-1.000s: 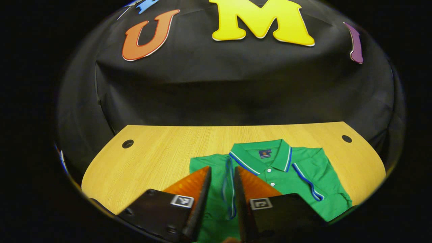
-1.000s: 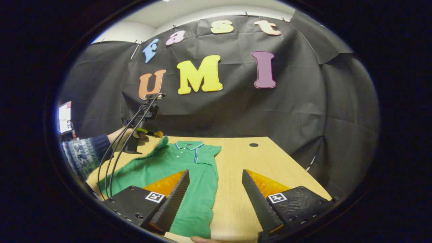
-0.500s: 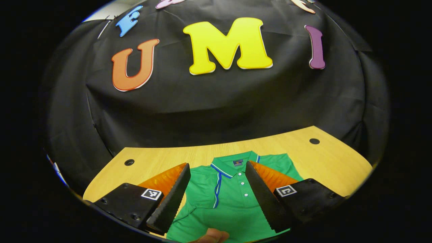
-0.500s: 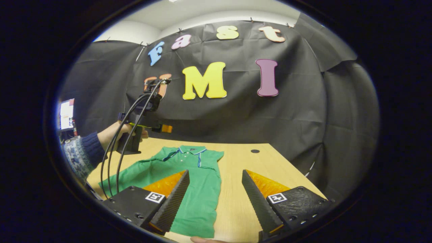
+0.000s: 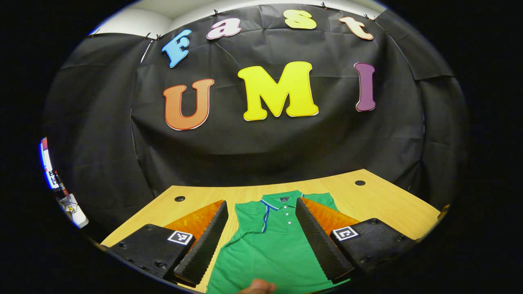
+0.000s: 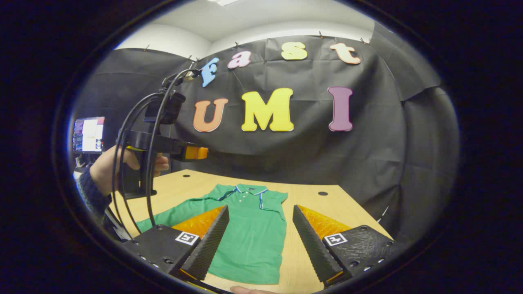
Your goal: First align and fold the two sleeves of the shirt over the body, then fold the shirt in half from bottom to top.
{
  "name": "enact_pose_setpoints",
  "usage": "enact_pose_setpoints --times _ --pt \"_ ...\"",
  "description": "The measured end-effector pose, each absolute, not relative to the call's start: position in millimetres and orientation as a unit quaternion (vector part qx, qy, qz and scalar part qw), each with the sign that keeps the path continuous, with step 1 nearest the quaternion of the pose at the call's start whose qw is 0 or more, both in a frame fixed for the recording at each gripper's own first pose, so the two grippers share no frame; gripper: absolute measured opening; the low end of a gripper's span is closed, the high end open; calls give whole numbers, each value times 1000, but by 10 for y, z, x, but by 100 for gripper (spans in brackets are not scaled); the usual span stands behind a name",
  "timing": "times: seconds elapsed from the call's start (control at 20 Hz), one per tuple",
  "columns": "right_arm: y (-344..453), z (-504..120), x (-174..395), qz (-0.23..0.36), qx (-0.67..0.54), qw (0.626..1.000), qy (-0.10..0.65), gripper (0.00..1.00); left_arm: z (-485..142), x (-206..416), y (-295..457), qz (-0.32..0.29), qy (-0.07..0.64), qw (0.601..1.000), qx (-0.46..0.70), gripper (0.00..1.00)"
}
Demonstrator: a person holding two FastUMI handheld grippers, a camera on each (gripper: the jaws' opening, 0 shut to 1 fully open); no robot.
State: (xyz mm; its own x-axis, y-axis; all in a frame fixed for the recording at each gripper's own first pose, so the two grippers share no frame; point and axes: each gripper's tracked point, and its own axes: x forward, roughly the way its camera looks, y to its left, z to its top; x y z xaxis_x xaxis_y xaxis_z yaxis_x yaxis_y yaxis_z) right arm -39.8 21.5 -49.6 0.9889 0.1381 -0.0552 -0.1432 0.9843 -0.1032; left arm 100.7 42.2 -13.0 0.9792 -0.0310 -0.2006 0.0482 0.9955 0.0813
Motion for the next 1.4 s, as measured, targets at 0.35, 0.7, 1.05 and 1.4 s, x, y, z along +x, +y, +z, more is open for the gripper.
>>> enact_pose_setpoints --times 0.35,0.7,1.05,1.4 --pt "343 -637 -413 71 -20 996 41 95 -269 39 647 5 76 995 59 100" --pt "408 -717 -495 75 -15 996 45 94 -573 -178 839 10 80 994 76 100" --pt "132 -1390 -454 40 -24 993 104 96 -1585 -152 1157 29 154 986 52 100" --pt "-98 -2023 -512 20 -22 988 151 95 -2357 -324 1404 40 208 977 17 100"
